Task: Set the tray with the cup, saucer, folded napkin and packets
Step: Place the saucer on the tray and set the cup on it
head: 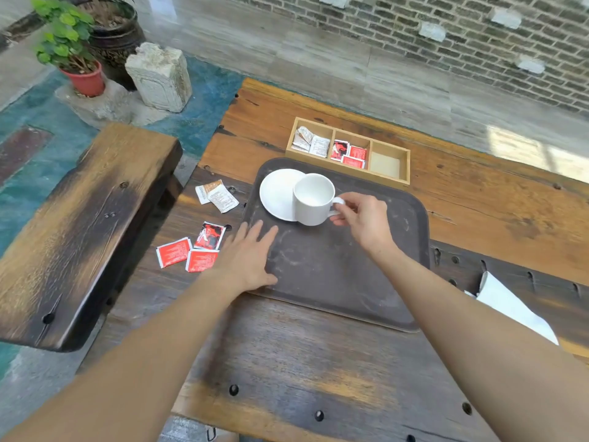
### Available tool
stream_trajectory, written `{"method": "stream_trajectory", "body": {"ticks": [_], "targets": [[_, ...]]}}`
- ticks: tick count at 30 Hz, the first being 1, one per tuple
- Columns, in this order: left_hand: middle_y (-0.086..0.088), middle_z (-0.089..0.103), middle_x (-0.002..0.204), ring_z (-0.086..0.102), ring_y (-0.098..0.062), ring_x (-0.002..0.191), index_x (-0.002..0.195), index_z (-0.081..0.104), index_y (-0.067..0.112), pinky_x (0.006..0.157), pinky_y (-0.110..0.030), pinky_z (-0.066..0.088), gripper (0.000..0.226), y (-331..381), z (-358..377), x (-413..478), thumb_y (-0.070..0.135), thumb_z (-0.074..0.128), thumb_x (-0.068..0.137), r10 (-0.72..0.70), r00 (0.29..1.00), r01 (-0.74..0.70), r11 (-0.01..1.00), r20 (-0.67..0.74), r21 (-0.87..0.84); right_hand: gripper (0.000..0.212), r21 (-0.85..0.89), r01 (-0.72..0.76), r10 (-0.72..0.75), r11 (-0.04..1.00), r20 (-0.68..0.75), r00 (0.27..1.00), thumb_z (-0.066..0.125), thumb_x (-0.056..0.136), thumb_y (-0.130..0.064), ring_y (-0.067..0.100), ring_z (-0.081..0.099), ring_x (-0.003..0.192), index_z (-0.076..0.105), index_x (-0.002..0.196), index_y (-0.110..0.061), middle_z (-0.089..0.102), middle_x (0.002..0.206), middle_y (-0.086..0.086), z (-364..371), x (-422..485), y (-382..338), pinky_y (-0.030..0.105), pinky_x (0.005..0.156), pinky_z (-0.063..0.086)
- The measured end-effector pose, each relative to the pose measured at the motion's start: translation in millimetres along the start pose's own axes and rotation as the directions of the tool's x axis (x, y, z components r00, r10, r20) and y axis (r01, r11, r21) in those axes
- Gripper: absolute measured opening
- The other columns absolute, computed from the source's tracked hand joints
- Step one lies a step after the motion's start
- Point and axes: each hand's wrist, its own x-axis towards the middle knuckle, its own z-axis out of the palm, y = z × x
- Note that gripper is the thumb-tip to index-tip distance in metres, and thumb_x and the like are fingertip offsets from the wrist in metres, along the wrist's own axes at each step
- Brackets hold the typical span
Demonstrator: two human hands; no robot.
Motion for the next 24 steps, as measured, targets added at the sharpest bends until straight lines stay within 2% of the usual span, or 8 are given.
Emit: {"method": "stream_trajectory", "body": {"ticks": [2, 5, 8, 13, 19, 22, 24], "targets": [[-0.010, -0.005, 0.169, -0.003, -0.033, 0.156, 0.161, -0.001, 0.030, 0.125, -0.046, 0.013, 0.115, -5, 3, 16, 0.064, 0.069, 0.077, 0.022, 0.995, -0.031, 0.995, 0.098, 0.093, 0.018, 0.006, -0.002, 0.002, 1.000, -0.010, 1.000, 0.058, 0.101, -0.005, 0.015, 0.078, 0.077, 0.076, 0.107, -0.004, 0.077, 0.091, 0.014, 1, 11, 3, 0.026, 0.078, 0.064], [-0.008, -0.010, 0.169, -0.008, -0.029, 0.156, 0.160, -0.003, 0.034, 0.125, -0.043, 0.013, 0.118, -5, 19, 21, 0.071, 0.068, 0.073, 0.077, 0.986, -0.095, 0.989, 0.151, 0.115, 0.019, 0.036, 0.016, -0.015, 0.999, -0.025, 1.000, 0.058, 0.101, -0.003, 0.013, 0.077, 0.075, 0.076, 0.105, -0.003, 0.077, 0.090, 0.014, 6, 23, 2, 0.019, 0.072, 0.062], [-0.004, -0.020, 0.168, -0.016, -0.023, 0.155, 0.159, -0.004, 0.040, 0.124, -0.043, 0.015, 0.115, -7, 33, 24, 0.073, 0.065, 0.074, 0.101, 0.974, -0.119, 0.990, 0.203, 0.078, 0.019, 0.049, 0.011, -0.009, 0.999, -0.038, 0.999, 0.058, 0.100, -0.003, 0.011, 0.077, 0.074, 0.076, 0.104, -0.005, 0.077, 0.089, 0.012, 16, 37, 1, 0.024, 0.075, 0.064], [0.001, -0.026, 0.166, -0.021, -0.018, 0.153, 0.158, -0.003, 0.043, 0.124, -0.045, 0.017, 0.113, -15, 38, 26, 0.072, 0.067, 0.074, 0.117, 0.973, -0.119, 0.993, 0.197, 0.000, 0.017, 0.054, -0.035, 0.037, 0.998, -0.054, 0.998, 0.059, 0.100, -0.005, 0.010, 0.078, 0.071, 0.076, 0.102, -0.006, 0.078, 0.087, 0.010, 32, 57, -3, 0.030, 0.079, 0.065], [0.004, -0.030, 0.164, -0.023, -0.016, 0.152, 0.157, -0.004, 0.045, 0.125, -0.044, 0.015, 0.114, -14, 38, 28, 0.071, 0.069, 0.073, 0.104, 0.971, -0.101, 0.995, 0.213, -0.029, 0.016, 0.067, -0.091, 0.096, 0.994, -0.071, 0.993, 0.061, 0.100, -0.007, 0.008, 0.077, 0.071, 0.075, 0.105, -0.011, 0.079, 0.089, 0.007, 44, 63, -6, 0.026, 0.079, 0.064], [0.005, -0.030, 0.164, -0.024, -0.015, 0.152, 0.156, -0.005, 0.046, 0.125, -0.045, 0.017, 0.114, -14, 38, 28, 0.071, 0.069, 0.073, 0.100, 0.971, -0.096, 0.995, 0.217, -0.028, 0.017, 0.086, -0.111, 0.115, 0.990, -0.051, 0.992, 0.061, 0.099, -0.006, 0.010, 0.078, 0.073, 0.076, 0.107, -0.010, 0.078, 0.091, 0.007, 48, 62, -3, 0.029, 0.082, 0.064], [0.005, -0.030, 0.164, -0.023, -0.015, 0.152, 0.156, -0.005, 0.046, 0.125, -0.044, 0.016, 0.114, -13, 38, 28, 0.071, 0.069, 0.073, 0.098, 0.971, -0.095, 0.995, 0.220, -0.025, 0.017, 0.088, -0.115, 0.119, 0.989, -0.042, 0.992, 0.062, 0.099, -0.007, 0.009, 0.078, 0.074, 0.075, 0.110, -0.009, 0.078, 0.094, 0.008, 50, 61, -1, 0.023, 0.080, 0.063]]}}
